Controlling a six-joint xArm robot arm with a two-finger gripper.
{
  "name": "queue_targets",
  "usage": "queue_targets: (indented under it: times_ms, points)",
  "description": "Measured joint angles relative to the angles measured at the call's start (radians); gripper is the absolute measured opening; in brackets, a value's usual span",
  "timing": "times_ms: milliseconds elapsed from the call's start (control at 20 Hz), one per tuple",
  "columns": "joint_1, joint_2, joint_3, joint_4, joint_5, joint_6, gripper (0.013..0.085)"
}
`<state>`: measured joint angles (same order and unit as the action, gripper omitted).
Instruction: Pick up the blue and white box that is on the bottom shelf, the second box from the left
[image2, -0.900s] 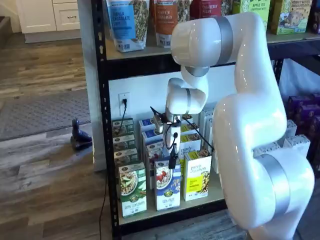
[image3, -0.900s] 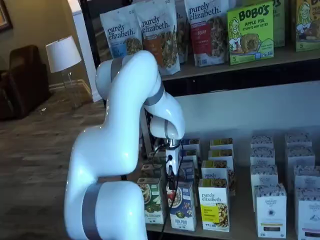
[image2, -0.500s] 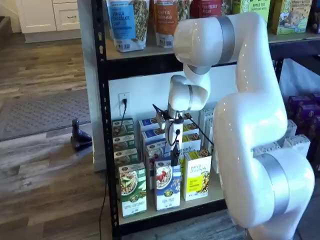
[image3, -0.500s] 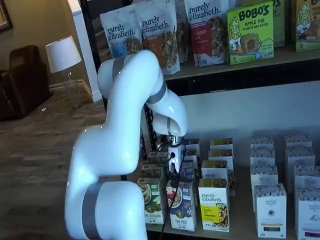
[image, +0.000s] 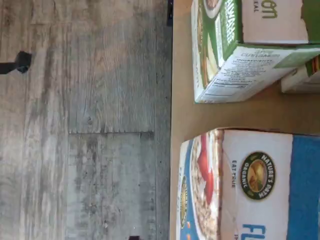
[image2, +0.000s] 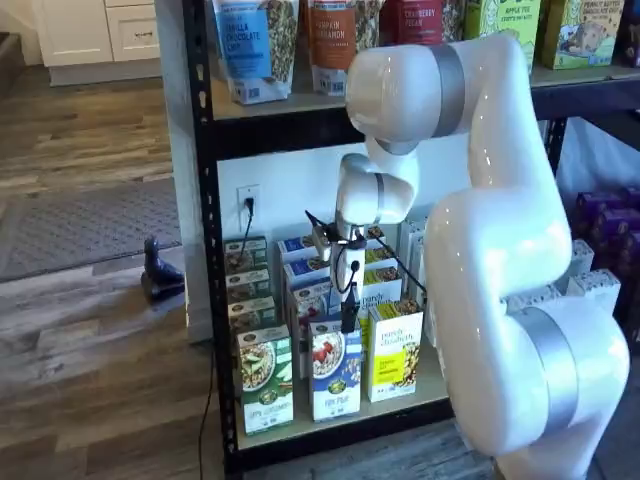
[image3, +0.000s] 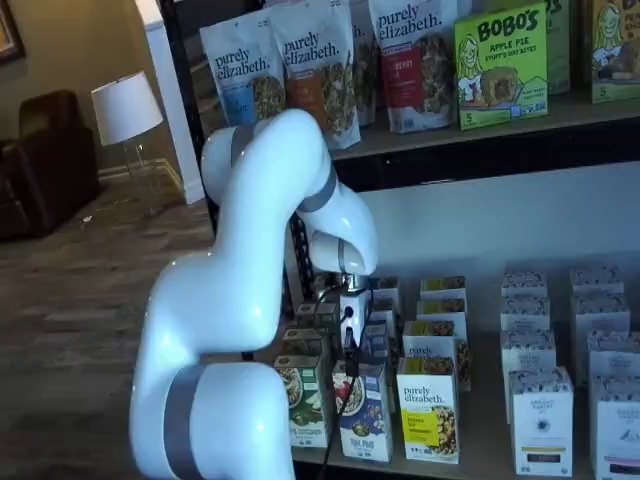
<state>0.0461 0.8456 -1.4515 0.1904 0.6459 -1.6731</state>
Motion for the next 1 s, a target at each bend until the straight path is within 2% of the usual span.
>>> queue_targets:
  times_ms: [750,1000]
  points:
    - [0.016,0.131,-0.152,-0.031,0.013,0.043,0.0850]
    - [0.024,0.167,-0.191,-0.058,0.010,0.074,0.0850]
